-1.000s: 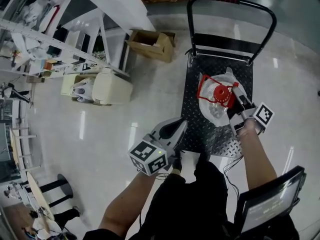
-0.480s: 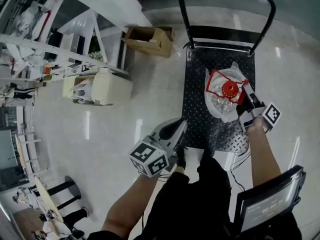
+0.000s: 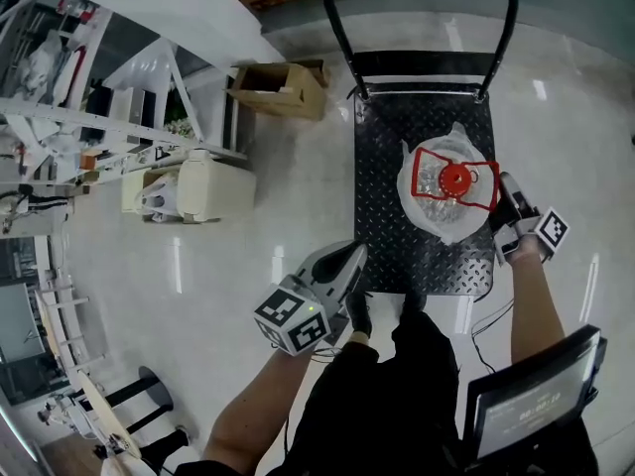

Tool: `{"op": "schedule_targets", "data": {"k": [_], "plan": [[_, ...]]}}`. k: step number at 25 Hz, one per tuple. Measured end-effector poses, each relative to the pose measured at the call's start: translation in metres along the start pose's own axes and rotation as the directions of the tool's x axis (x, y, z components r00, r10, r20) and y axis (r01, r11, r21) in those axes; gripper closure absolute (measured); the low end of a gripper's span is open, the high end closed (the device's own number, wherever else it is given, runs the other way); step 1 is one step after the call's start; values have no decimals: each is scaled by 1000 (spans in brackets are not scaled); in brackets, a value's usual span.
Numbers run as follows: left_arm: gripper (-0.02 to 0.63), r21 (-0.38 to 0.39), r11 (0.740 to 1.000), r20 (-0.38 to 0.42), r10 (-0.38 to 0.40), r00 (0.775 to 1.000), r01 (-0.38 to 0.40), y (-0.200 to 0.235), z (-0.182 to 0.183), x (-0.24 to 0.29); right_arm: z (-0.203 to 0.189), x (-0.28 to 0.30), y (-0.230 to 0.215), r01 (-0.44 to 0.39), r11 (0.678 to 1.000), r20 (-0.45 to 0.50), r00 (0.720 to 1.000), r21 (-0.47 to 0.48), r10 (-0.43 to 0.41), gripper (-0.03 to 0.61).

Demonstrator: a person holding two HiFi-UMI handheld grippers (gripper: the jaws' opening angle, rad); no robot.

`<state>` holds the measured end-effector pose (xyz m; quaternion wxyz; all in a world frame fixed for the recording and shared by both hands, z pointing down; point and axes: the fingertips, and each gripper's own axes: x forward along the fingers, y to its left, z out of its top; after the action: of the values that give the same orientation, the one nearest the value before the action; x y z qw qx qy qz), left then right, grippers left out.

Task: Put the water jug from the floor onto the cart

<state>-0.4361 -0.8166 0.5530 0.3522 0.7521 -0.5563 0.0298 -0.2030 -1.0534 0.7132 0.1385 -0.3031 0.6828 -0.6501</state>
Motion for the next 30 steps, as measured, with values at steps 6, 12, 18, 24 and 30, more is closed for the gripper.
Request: {"op": "schedule_targets", "data": {"k": [6,12,18,24,30], "plan": [[617,44,999,-1,-4,1000,4,-9,18,-13,19,-51,-5,224,967,108,972,-126,-211,359],[615,130,991,96,-43,994,30,-34,82,-42,22,-82,151,158,881,126,986,-446,-113,360],[616,274,960,171,-99,980,49,-68,137,-90,-26,-99,312,-54,769,25,996,-637,91,361],[616,315,946,219,-147,965,72,-97,150,-121,-73,-125,389,-92,574,-18,991,-814,133,577],[615,344,938,249,-138,959,46,-112,147,-131,-114,-139,397,-92,499,-71,996,-862,61,578]]}}
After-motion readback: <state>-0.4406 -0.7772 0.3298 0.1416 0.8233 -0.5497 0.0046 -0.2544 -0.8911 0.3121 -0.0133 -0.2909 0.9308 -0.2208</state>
